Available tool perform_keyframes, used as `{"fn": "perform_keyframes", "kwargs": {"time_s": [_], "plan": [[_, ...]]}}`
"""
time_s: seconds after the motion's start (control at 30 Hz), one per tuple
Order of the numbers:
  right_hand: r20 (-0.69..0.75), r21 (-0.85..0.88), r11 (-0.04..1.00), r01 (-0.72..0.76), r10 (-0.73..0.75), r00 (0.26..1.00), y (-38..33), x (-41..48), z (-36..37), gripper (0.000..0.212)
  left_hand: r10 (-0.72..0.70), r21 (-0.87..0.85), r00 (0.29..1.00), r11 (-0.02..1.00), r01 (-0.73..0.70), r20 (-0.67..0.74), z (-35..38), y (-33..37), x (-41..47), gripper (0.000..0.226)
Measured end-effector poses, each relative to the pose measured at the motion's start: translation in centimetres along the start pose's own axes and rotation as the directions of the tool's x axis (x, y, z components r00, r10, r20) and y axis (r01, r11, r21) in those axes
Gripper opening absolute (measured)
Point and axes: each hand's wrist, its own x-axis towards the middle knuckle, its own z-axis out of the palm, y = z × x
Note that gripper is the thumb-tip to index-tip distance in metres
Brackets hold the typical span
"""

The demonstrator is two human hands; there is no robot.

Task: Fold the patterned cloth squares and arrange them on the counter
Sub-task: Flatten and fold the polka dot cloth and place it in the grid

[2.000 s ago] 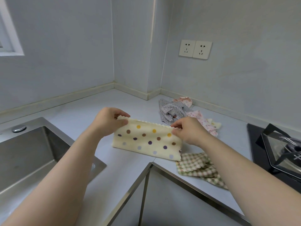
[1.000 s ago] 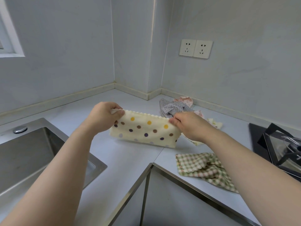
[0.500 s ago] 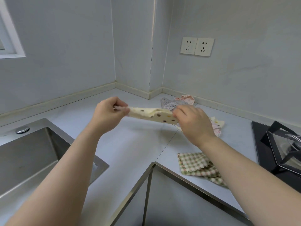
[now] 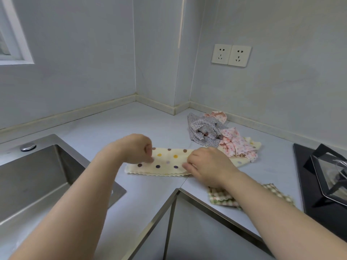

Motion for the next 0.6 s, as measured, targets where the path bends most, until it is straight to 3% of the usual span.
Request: {"fn": "perform_keyframes", "kwargs": {"time_s": [0.1,0.23,0.3,0.6], "plan": [[0.027,0.199,0.964,-0.179,0.177,0.984,-2.0,2.0,-0.1,0.032,0.015,-0.110,0.975,0.993,-0.040,-0.220,2.8,2.3,1.6,0.032],[0.166,0.398,0.860,-0.318,0.273,0.947,-4.2,4.5,1.6,0.055,0.057,-0.053,0.987,0.996,-0.065,-0.147,7.2,3.1,2.4,0.053],[0.186,0.450,0.830,-0.330,0.275,0.943,-4.9,5.3,2.8,0.055,0.068,-0.031,0.992,0.997,-0.072,-0.109,8.3,2.6,2.5,0.054],[0.281,0.349,0.855,-0.385,0.296,0.913,-5.0,5.7,5.2,0.058,0.029,0.082,1.000,0.996,-0.030,0.012,8.7,0.6,3.4,0.059]]}}
